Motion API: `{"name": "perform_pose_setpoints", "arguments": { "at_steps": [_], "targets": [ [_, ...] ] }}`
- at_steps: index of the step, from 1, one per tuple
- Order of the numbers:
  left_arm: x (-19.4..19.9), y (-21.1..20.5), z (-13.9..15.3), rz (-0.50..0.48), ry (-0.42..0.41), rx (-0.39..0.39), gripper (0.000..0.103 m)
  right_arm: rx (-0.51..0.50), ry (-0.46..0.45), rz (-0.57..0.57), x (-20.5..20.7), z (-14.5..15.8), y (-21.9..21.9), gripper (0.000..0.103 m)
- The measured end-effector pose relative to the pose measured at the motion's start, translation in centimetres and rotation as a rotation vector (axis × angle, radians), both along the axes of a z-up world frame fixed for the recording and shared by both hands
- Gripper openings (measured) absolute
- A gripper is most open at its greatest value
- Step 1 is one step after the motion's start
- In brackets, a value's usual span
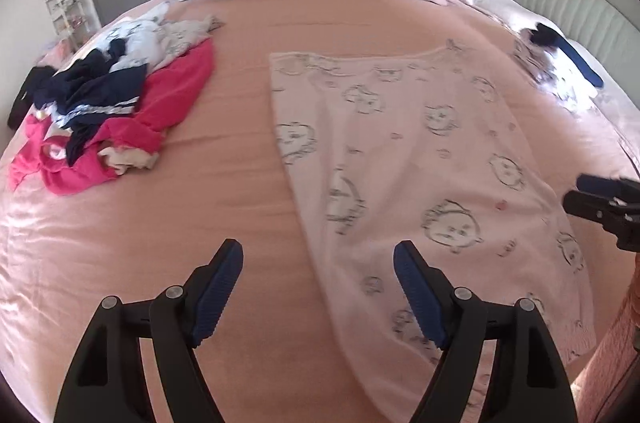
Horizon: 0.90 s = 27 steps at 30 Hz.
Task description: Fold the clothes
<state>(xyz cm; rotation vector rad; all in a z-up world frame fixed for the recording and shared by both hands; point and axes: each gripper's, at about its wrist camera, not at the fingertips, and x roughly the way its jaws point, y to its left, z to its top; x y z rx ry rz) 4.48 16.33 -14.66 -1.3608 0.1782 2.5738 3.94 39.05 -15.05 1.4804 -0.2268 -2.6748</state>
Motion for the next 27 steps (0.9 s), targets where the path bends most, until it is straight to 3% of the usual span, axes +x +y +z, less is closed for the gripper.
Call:
{"name": "perform_pose_setpoints", "arguments": {
  "at_steps": [3,6,11,22,27],
  "targets": [
    [0.9,2.7,-0.7,-0.073,-0.017,-0.001,0.078,0.024,0.008,0.083,-0.1,0.4,-3.3,0.076],
    [1.1,4.1,-1.9,-0.090,-0.023,-0.085,0.075,0.099,-0.043,0.136,0.0,-0.8,-5.9,0.075],
    [0.9,3.2,-2.0,-0.078,-0.029,-0.032,0.076,0.115,-0.082,0.115,1.4,-2.0,-5.2,0.075],
    [0.7,2.3,-2.5,-0.080,-0.040,-0.015,0.084,0.165,-0.076,0.121,4.8,-2.3,-4.6,0.075],
    [0.3,0.1,-2.2,-0.063,-0.084,-0.054,0.086,0.165,-0.073,0.125,5.1,-2.7,-4.0,0.075]
  ]
}}
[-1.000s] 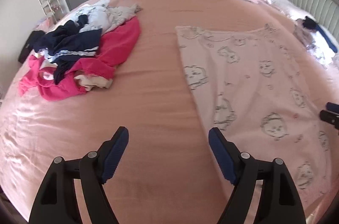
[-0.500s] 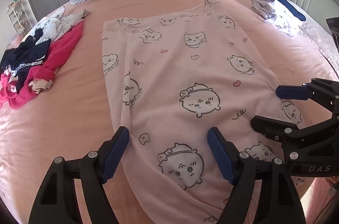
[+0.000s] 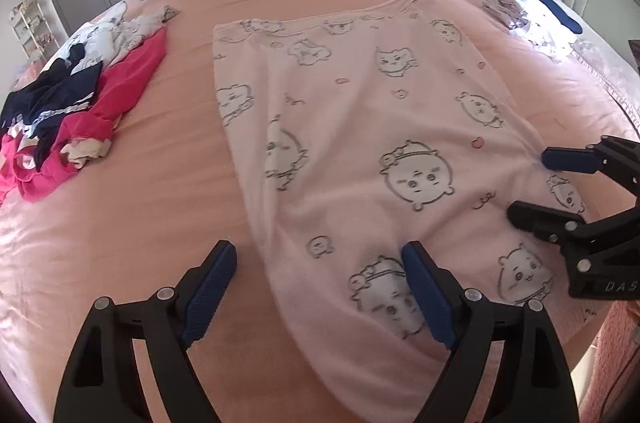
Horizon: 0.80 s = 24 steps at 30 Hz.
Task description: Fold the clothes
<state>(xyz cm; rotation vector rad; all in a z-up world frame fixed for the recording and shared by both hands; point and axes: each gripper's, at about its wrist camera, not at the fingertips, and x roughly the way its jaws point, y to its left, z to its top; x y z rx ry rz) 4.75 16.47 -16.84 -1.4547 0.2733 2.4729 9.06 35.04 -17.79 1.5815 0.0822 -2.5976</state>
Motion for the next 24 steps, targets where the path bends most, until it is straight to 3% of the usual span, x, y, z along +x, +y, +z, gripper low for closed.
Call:
{"name": "perform_pose_setpoints", "arguments": {
  "at_steps": [5,8,13,16,19,21,24],
  "targets": [
    [0.3,-3.4,0.5,0.101,-0.037,-0.018,0.087,-0.022,-0.024,-0.056,1.3,0.2,3.5,0.078],
    [0.7,-4.5,1.1,0.142,-0.039,0.009,0.086,0.042,-0.028,-0.094,3.2,0.5,5.6,0.079],
    [1.5,-2.0,1.8,0.073,-0.018,0.095,0.086,-0.005,0.010,-0.153,5.0,3.1,7.1,0.079],
    [1.7,0.7,1.1,-0.012,-0.036,0.077,0.086,-0.021,0.040,-0.068,4.7,3.9,4.6,0.079],
    [2.4,2.0,0.1,-0.066,-0.042,-0.034,0.087,0.023,-0.028,0.010,3.9,2.3,1.8,0.079],
    [2.5,1.1,0.3,-0.036,-0.043,-0.063,0.087,0.054,-0.058,0.012,4.3,1.3,1.7,0.079],
    [2.3,-1.1,0.9,0.041,-0.056,-0.075,0.088,0.017,-0.063,-0.023,6.0,1.7,4.2,0.080]
  ]
}}
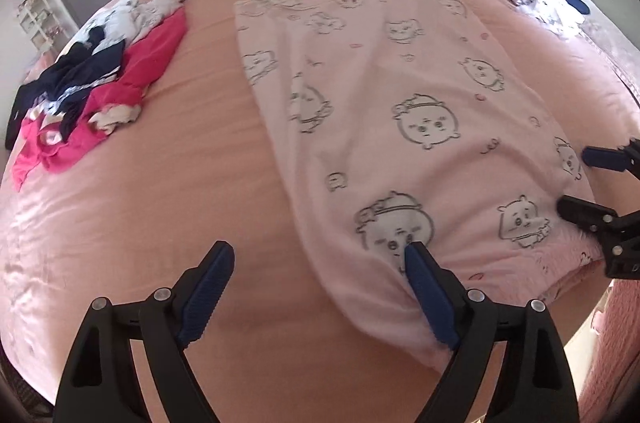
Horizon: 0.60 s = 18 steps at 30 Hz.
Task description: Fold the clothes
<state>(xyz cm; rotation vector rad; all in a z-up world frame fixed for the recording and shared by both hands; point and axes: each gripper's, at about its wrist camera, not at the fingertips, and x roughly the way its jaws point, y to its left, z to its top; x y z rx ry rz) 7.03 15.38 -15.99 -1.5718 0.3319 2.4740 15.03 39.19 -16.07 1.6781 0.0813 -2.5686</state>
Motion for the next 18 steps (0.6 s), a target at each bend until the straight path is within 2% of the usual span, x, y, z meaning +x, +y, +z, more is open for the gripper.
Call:
{"name": "perform_pose_setpoints", "arguments": {
  "at_steps": [4,6,7,8,11,13,14,16,18],
  "targets": [
    [0.4,-1.3,1.0,0.068,-0.004,0.023,0.087,0.004,-0.041,-0.051,1.4,1.1,2.0,0.082],
    [1.0,-0.7,1.6,0.044,0.002,0.097,0.087,0.062,-0.045,-0.086,1.7,2.0,2.1,0.082],
    [1.2,-0.2,1.5,0.015,-0.004,0.145,0.087,0.054,-0.031,-0.086,1.8,2.6,2.0,0.082],
    [1.4,0.4,1.2,-0.010,-0.015,0.157,0.087,0.030,-0.016,-0.068,1.9,3.1,1.8,0.082],
    [2.0,2.1,-0.5,-0.040,-0.047,0.034,0.088,-0.001,0.010,-0.003,1.7,3.6,0.8,0.082],
    [2.3,1.5,-0.5,-0.026,-0.047,0.046,0.088,0.047,-0.030,0.023,1.4,2.5,-0.2,0.082],
    [2.5,0.9,-0.4,-0.011,-0.059,0.059,0.088,0.040,-0.040,0.019,1.6,2.1,-0.2,0.082],
    [2.7,-0.5,-0.3,0.024,-0.070,0.083,0.090,-0.016,-0.035,-0.015,2.6,1.8,0.8,0.082],
    [2.9,-1.4,-0.3,0.053,-0.076,0.073,0.090,-0.055,-0.033,-0.051,3.6,2.1,1.9,0.082]
  ]
}}
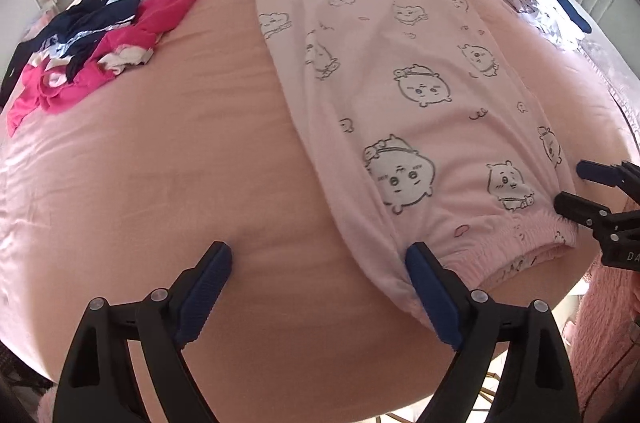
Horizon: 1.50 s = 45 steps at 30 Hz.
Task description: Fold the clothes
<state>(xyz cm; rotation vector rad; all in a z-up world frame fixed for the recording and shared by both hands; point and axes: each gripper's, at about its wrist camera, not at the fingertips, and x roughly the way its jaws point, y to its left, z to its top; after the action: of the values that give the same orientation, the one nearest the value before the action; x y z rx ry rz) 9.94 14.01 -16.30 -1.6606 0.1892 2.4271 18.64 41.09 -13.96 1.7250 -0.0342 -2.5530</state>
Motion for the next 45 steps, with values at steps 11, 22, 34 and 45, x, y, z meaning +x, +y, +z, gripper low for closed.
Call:
{"name": "perform_pose_setpoints", "arguments": {
  "at_steps": [11,22,34,45],
  "targets": [
    [-4.0,-1.2,3.0,0.065,0.170,0.086,0.090,0.068,0.119,0.047,-2.4,4.5,-1.4,0.082],
    [-15.0,-3.5,1.0,0.191,0.167,0.262,0.051,-0.018,0.117,0.035,-15.3,2.0,-4.4,0.082],
    [-23.5,-2.4,-0.4,0.143,0.166,0.339,0.028,-0.045,0.103,-0.064,-25.4,-0.9,-2.8,0.082],
    [-24.5,-1.8,2.0,0.061,0.222,0.259,0.002,-0.005,0.076,-0.046,-27.0,-3.0,-2.9,0.082]
  ]
}}
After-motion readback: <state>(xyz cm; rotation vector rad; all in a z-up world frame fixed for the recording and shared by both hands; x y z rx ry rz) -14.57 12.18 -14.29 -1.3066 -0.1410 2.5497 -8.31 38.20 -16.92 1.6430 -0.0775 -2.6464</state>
